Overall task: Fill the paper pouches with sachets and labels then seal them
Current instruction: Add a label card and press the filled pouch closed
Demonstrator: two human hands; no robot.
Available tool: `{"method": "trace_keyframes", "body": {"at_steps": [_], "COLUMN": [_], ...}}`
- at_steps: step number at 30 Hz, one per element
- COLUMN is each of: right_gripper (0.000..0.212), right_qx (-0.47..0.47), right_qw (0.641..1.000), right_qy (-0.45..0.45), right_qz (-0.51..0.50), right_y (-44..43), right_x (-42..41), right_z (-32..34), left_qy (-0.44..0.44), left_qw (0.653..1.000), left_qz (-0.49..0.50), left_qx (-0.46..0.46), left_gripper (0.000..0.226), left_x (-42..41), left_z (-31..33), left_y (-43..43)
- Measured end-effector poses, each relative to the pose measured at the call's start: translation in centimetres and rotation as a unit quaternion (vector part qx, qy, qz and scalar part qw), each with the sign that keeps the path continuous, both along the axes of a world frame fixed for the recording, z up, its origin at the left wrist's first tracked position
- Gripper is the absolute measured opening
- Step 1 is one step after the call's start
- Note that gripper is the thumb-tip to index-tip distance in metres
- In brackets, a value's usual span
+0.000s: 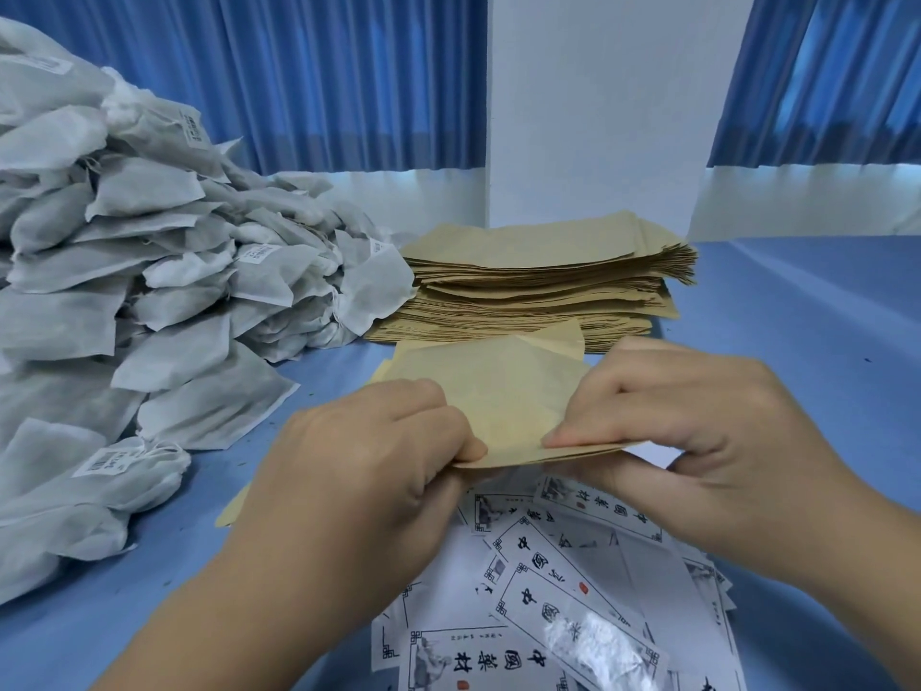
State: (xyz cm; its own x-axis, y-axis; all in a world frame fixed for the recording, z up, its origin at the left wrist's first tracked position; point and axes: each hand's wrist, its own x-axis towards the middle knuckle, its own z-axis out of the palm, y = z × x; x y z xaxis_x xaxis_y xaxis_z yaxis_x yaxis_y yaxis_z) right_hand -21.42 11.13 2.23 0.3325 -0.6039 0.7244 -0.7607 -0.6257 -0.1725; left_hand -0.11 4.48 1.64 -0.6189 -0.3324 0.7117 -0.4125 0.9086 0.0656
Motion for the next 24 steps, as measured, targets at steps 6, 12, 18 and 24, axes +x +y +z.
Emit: {"method": "trace_keyframes", "body": {"at_steps": [6, 12, 18, 24], "right_gripper": [0.021, 0.005, 0.023, 0.005], "right_qx": [0.001, 0.003, -0.027, -0.026], "right_qw": [1.000, 0.999, 0.990, 0.994], "right_qy": [0.007, 0.050, 0.121, 0.069], "right_qz": [-0.013, -0.018, -0.060, -0.080], "right_y": [-0.1, 0.2, 0.0, 0.2], "right_x": [0.4, 0.8, 0.9, -0.7], "right_z": [-0.4, -0.1, -0.6, 0.6], "left_qy": [-0.018, -0.026, -0.028, -0.041], "left_qw": [1.000, 1.000, 0.999, 0.997], "left_qz": [0.005, -0.006, 0.015, 0.065], "left_qx": [0.015, -0.006, -0.002, -0.002], "left_gripper": [0.011, 0.015, 0.016, 0.020], "left_x": [-0.3, -0.7, -1.1, -0.2], "left_z": [0.1, 0.0, 0.0, 0.4], "left_y": [0.3, 0.5, 0.8, 0.2]}}
